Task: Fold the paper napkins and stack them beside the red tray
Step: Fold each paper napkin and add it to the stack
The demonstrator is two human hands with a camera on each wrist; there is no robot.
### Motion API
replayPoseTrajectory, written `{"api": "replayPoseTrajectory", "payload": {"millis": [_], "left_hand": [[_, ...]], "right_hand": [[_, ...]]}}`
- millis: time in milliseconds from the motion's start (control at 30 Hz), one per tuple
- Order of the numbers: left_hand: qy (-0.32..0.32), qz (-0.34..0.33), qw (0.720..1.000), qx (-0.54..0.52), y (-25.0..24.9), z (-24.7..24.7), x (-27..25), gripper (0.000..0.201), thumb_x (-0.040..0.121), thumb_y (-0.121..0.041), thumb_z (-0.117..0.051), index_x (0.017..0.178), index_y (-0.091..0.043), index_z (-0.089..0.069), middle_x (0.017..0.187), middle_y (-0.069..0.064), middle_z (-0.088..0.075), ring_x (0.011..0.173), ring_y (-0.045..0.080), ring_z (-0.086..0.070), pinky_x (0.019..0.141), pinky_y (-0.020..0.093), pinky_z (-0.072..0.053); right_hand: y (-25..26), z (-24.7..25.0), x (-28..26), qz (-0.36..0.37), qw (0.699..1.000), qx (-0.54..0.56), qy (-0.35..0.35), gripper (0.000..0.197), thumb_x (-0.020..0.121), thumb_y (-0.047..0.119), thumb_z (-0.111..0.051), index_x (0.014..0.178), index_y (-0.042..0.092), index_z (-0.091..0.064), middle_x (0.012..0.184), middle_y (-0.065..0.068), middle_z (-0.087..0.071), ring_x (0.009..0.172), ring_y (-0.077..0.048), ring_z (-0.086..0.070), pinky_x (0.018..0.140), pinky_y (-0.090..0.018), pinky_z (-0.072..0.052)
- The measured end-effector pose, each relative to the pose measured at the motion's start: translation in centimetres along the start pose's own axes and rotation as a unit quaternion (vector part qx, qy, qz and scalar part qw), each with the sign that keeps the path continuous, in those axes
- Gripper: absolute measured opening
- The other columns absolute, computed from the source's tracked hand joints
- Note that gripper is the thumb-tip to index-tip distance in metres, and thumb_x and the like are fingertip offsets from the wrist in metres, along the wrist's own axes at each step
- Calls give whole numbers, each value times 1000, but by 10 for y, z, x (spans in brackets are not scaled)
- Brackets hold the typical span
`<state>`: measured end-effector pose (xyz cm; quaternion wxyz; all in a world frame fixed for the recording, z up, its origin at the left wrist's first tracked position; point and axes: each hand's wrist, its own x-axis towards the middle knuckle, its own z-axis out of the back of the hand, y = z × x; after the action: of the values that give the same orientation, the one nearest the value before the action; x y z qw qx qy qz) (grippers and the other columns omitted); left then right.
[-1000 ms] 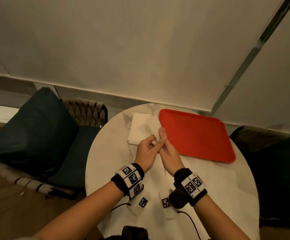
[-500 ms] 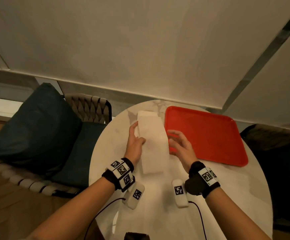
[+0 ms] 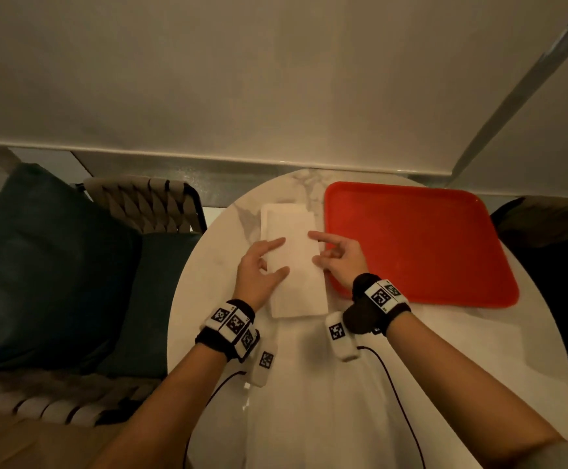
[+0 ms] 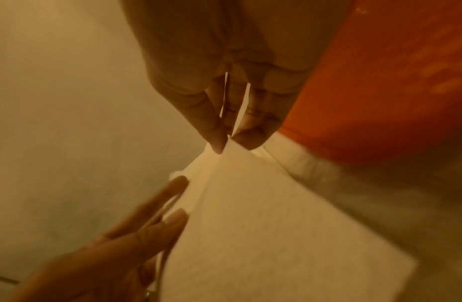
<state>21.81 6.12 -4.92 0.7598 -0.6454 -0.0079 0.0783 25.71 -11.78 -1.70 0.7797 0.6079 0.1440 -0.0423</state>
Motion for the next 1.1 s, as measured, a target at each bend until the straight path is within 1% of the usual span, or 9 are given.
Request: {"api": "replayPoseTrajectory", "payload": {"millis": [67, 133, 267, 400, 467, 567, 700, 867, 1100], "left_hand": [[1, -21, 1000, 23, 3, 6, 22, 57, 73, -1, -76, 123, -24, -63, 129, -2, -56, 72, 16, -50, 69, 27, -47], [3, -22, 999, 45, 7, 10, 41, 58, 73, 0, -76, 125, -23, -63, 130, -3, -55, 72, 19, -49, 72, 34, -51], [11, 0, 991, 135, 16, 13, 69, 58, 75, -2, -76, 128, -20, -60, 133, -4, -49, 118, 17, -52, 104, 33, -43], [50, 10, 953, 299, 28, 11, 84, 62, 79, -13, -76, 136, -19, -53, 144, 0, -43, 113, 27, -56, 99, 35, -44], [70, 15, 936, 345, 34, 10, 87, 62, 81, -17, -73, 138, -18, -49, 145, 0, -39, 107, 29, -58, 94, 34, -46], [83, 29, 914, 396, 38, 8, 88, 61, 86, -23, -67, 142, -21, -44, 144, 2, -32, 114, 26, -54, 90, 36, -46], [94, 56, 886, 451, 34, 4, 81, 60, 94, -29, -54, 149, -28, -30, 148, 10, -28, 125, 33, -39, 97, 44, -42], [87, 77, 880, 461, 16, -5, 55, 71, 97, -27, -48, 153, -29, -5, 157, 17, -13, 133, 41, -27, 107, 51, -31], [39, -43, 897, 439, 6, -54, -53, 66, 83, -19, -59, 144, -21, -35, 146, 8, -35, 133, 28, -32, 102, 47, -33]], "right_hand": [[-1, -4, 22, 9, 1000, -12, -3, 48, 79, -15, -61, 119, 11, -65, 60, -8, -55, 50, -9, -53, 53, -17, -48], [-7, -9, 43, 10, 1000, -26, -10, 48, 77, -14, -62, 117, 13, -67, 62, -8, -54, 53, -13, -51, 56, -21, -49], [-23, -21, 76, -6, 997, -68, -25, 47, 76, -9, -64, 114, 19, -69, 61, -2, -52, 56, -13, -51, 64, -28, -51], [-34, -30, 95, 12, 989, -146, -33, 43, 77, -8, -63, 112, 16, -69, 81, 4, -55, 58, -5, -47, 59, -9, -43], [-38, -33, 100, 35, 979, -199, -24, 40, 79, -7, -62, 115, 12, -68, 99, 2, -49, 68, -7, -47, 67, -5, -41], [-42, -36, 103, 33, 962, -270, -2, 41, 87, 1, -58, 126, 13, -61, 101, -2, -40, 86, -14, -46, 86, -17, -40], [-39, -27, 92, 7, 946, -321, 44, 52, 88, 13, -59, 138, 24, -50, 100, -3, -43, 91, -19, -47, 90, -27, -39], [-28, 5, 43, 23, 958, -286, 10, 48, 86, 15, -63, 132, 22, -56, 94, -6, -56, 91, -20, -50, 77, -24, -34], [-44, 66, -54, -18, 968, -247, -25, 30, 85, 20, -68, 114, 26, -66, 90, 3, -57, 76, -7, -49, 61, -13, -36]]}}
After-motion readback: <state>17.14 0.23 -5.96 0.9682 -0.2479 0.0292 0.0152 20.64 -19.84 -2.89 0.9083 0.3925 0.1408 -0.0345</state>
